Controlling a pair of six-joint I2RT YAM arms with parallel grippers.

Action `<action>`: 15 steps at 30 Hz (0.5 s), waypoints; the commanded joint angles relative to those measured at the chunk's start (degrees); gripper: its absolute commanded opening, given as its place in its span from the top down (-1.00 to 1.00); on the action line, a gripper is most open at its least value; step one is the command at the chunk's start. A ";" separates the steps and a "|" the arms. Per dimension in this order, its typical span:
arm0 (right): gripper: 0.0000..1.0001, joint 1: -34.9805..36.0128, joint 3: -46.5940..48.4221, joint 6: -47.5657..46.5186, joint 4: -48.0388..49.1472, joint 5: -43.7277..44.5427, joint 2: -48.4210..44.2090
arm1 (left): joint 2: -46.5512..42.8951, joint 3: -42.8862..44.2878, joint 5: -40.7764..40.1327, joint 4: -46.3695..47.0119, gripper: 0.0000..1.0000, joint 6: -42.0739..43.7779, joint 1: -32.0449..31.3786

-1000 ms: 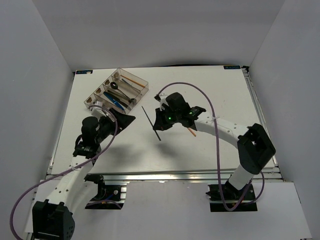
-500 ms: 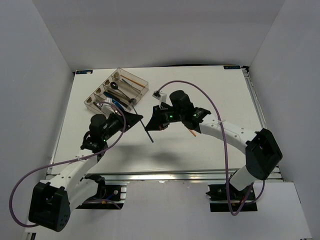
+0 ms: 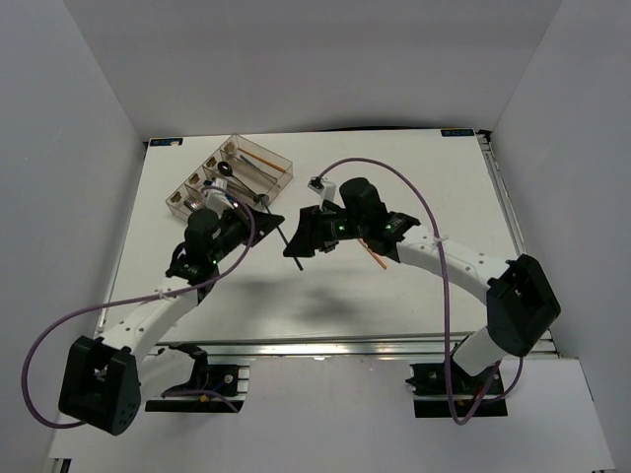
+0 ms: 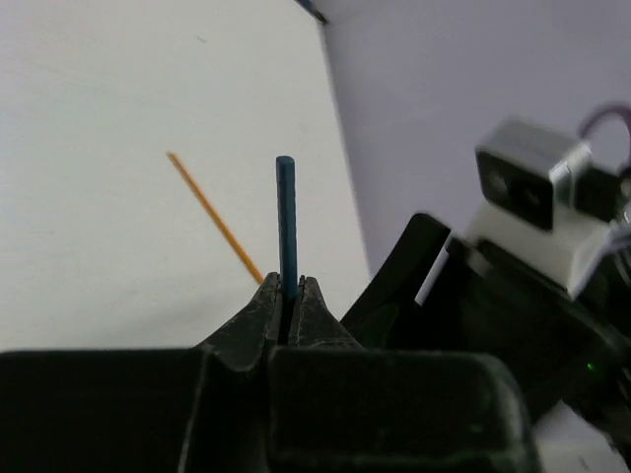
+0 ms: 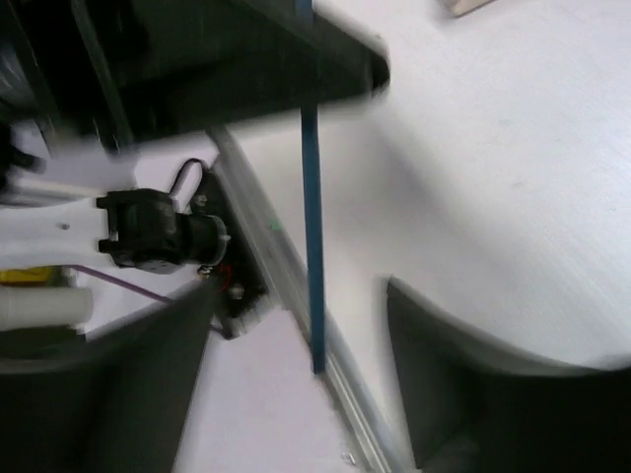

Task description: Sort the eating utensils into containers

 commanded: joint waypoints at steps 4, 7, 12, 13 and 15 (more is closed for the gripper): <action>-0.79 -5.80 -6.92 -1.06 -4.40 9.25 -9.88 | 13.25 19.51 -18.68 -18.63 1.00 6.92 2.05; -0.79 -9.23 -10.44 -2.20 -5.72 10.40 -15.06 | 24.23 30.58 -23.34 -22.16 1.00 7.55 6.09; -0.79 -11.26 -16.07 -5.36 -8.71 12.94 -21.48 | 42.51 50.70 -25.55 -27.08 1.00 7.64 12.07; -0.79 -11.44 -16.51 -5.54 -9.06 13.38 -22.01 | 48.63 58.13 -25.64 -28.83 1.00 7.64 12.51; -0.79 -11.70 -18.27 -5.63 -8.81 13.91 -23.50 | 54.82 65.55 -24.85 -30.34 1.00 7.11 13.13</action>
